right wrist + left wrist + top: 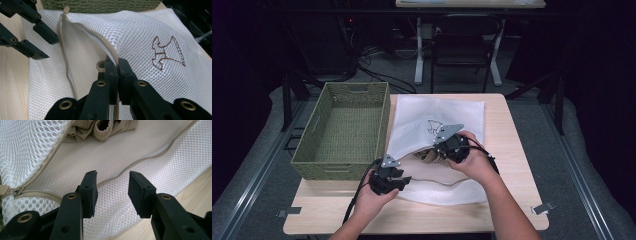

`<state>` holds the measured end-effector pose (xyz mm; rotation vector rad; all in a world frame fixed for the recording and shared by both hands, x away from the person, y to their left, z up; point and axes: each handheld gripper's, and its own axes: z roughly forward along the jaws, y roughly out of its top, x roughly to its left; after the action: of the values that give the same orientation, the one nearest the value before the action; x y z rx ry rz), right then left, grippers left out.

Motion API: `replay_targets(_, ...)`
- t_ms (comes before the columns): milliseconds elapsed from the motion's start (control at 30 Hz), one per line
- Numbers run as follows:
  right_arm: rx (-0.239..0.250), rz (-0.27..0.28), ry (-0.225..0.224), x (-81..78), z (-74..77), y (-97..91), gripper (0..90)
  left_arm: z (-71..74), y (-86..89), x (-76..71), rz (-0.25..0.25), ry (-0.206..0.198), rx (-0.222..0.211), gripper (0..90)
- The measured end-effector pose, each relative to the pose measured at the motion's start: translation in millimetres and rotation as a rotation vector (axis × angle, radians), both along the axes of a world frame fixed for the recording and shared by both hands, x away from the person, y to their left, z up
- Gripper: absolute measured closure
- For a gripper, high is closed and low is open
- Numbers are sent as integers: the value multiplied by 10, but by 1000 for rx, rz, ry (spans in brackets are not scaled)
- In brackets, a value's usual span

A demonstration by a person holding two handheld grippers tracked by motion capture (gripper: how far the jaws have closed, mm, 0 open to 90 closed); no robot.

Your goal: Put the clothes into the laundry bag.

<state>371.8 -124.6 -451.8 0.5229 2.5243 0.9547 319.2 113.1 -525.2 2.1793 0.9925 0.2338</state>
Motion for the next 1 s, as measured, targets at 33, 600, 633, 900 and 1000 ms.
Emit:
replay_targets(33,-1,1,3,-2,-9,0,877,3,3,-4,-6,1,-2,588)
replay_targets(600,-50,14,58,-4,-211,24,876,-49,95,-41,-7,3,-9,580)
replay_targets(633,-51,17,64,-2,-225,29,876,-49,97,-41,-8,2,-10,580)
replay_targets(900,-98,35,106,8,-387,103,875,-56,95,-44,-8,9,-19,578)
replay_targets(1000,-111,43,116,16,-446,131,875,-69,90,-46,-8,7,-18,577)
